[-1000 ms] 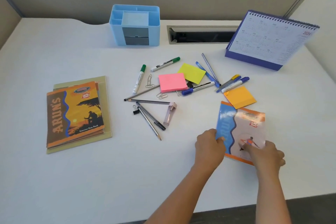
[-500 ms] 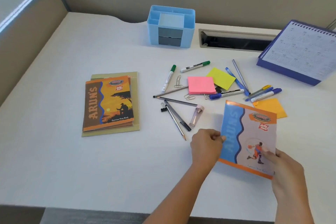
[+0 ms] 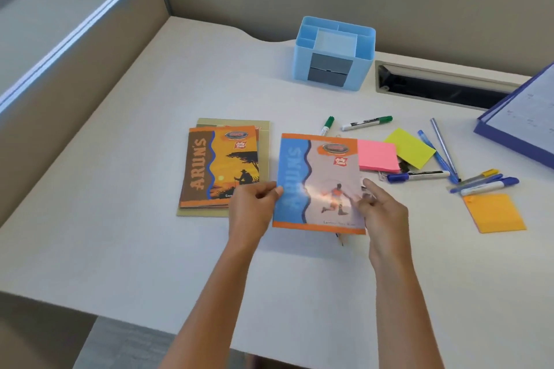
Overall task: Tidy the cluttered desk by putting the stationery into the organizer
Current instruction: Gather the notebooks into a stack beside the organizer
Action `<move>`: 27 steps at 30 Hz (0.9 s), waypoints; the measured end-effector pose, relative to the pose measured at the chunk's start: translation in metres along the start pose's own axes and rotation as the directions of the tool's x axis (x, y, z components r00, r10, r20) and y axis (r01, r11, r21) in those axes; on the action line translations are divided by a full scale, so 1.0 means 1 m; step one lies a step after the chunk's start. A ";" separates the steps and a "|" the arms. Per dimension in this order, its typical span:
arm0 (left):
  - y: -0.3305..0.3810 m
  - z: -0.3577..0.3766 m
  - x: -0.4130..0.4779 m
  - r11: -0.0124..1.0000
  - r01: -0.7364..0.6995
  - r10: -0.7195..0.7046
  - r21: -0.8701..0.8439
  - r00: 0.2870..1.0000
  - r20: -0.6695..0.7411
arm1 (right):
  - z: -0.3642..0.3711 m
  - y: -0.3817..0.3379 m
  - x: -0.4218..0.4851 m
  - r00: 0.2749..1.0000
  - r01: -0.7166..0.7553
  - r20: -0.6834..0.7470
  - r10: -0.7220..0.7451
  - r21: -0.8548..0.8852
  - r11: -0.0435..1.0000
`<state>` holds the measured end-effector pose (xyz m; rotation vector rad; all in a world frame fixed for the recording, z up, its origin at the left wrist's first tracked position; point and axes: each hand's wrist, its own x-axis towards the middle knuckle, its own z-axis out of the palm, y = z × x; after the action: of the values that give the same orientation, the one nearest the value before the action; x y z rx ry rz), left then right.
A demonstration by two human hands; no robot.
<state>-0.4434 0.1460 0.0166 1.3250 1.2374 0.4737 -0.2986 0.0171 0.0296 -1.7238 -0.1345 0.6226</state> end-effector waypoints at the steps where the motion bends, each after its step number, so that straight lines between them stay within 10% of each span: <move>1: -0.002 -0.013 0.004 0.999 -0.022 0.024 0.038 0.999 -0.042 | 0.015 0.001 0.004 1.000 -0.008 0.009 0.008 -0.001 1.000; 12: -0.017 -0.102 0.056 0.893 0.043 0.169 0.448 0.891 -0.421 | 0.164 0.003 0.011 0.978 0.191 0.164 -0.128 -0.467 0.863; 22: -0.010 -0.117 0.087 0.863 0.134 0.028 0.486 0.949 -0.313 | 0.191 0.003 0.018 0.987 0.126 0.161 -0.013 -0.715 0.688; 27: 0.003 -0.133 0.106 0.910 0.213 -0.169 0.357 0.974 -0.149 | 0.186 -0.002 0.041 0.960 -0.014 0.231 0.155 -0.516 0.856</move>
<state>-0.5195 0.2977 0.0057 1.4862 1.5937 0.1801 -0.3511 0.1967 -0.0042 -2.1593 -0.4496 0.9475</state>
